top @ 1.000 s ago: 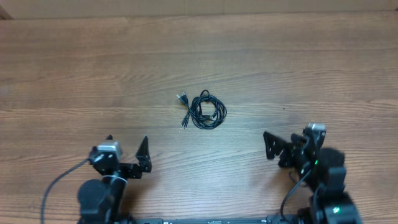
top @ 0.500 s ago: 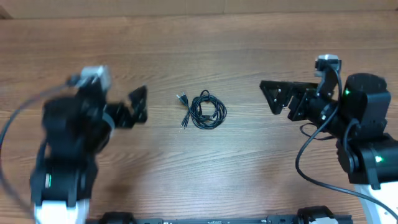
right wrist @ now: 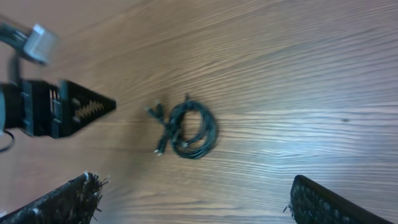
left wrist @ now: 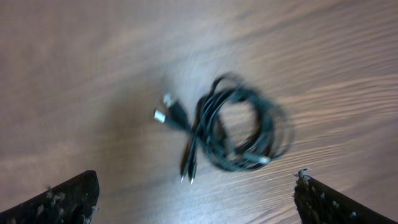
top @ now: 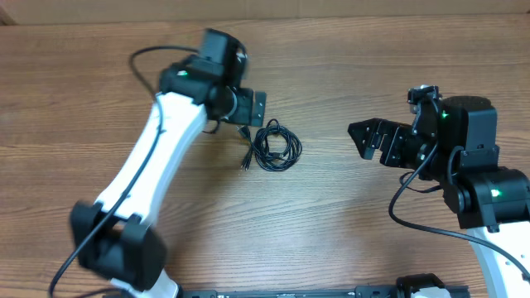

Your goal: Untangle cables

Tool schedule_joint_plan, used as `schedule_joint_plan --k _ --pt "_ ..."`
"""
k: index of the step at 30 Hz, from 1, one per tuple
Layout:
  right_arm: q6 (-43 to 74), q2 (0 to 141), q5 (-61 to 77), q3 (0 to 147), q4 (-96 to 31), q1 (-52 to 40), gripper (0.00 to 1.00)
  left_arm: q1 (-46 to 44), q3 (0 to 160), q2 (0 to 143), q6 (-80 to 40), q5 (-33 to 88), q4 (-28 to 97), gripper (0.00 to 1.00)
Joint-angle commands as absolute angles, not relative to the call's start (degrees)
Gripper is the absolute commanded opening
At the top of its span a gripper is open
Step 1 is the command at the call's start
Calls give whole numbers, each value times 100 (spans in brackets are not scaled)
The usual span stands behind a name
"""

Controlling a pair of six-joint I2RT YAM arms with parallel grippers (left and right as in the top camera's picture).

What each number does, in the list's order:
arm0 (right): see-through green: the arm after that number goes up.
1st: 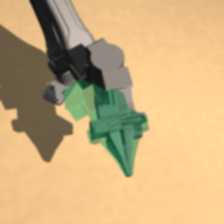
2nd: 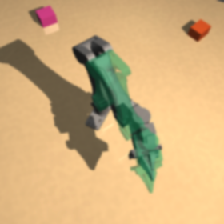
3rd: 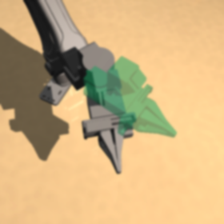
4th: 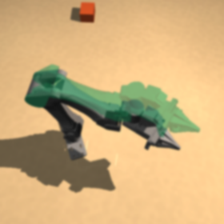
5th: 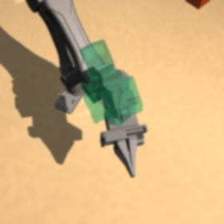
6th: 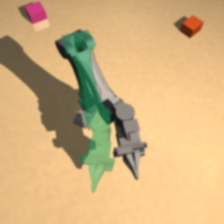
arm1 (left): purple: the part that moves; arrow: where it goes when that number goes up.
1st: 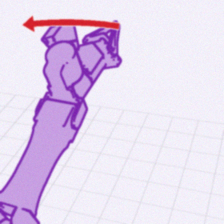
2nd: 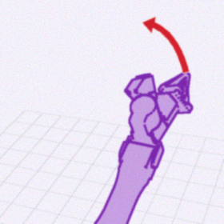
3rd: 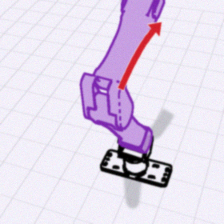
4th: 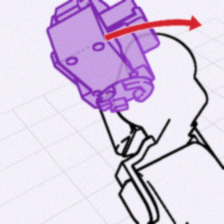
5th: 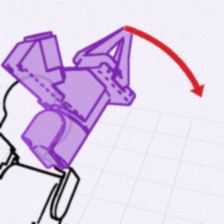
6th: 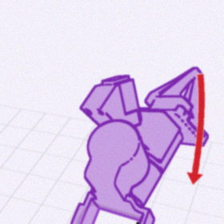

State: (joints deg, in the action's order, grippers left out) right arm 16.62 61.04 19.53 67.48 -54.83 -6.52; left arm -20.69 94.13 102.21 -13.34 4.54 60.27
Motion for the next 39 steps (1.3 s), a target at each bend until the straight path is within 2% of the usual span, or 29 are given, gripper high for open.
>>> schedule_joint_plan --k 1,5,19,33,35,37,38,39 --pt "1601 6149 1457 6869 -5461 -685 94 -2303 9542 10755 -2021 -561 6246 100" --pt "1645 6716 1400 6805 -5299 -714 84 -2274 9553 10897 -2329 -954 6388 100" --pt "1953 9642 1431 6659 -4108 -2082 80 -1632 10036 10884 -2340 -891 7022 100" --pt "1970 10689 856 6659 -3752 -2742 80 -1529 10036 10886 -2314 -895 7087 100" --pt "1968 10689 854 6659 -3734 -2742 59 -1529 10036 10886 -2314 -895 7096 100" --pt "1968 10691 801 6659 -3732 -2742 26 -1529 10036 10886 -2314 -895 7105 100" --pt "1970 10691 757 6659 -3732 -2742 15 -1529 10036 10886 -2314 -895 7116 100" --pt "1970 10689 740 6659 -3732 -2742 13 -1529 10036 10886 -2314 -897 7126 100"
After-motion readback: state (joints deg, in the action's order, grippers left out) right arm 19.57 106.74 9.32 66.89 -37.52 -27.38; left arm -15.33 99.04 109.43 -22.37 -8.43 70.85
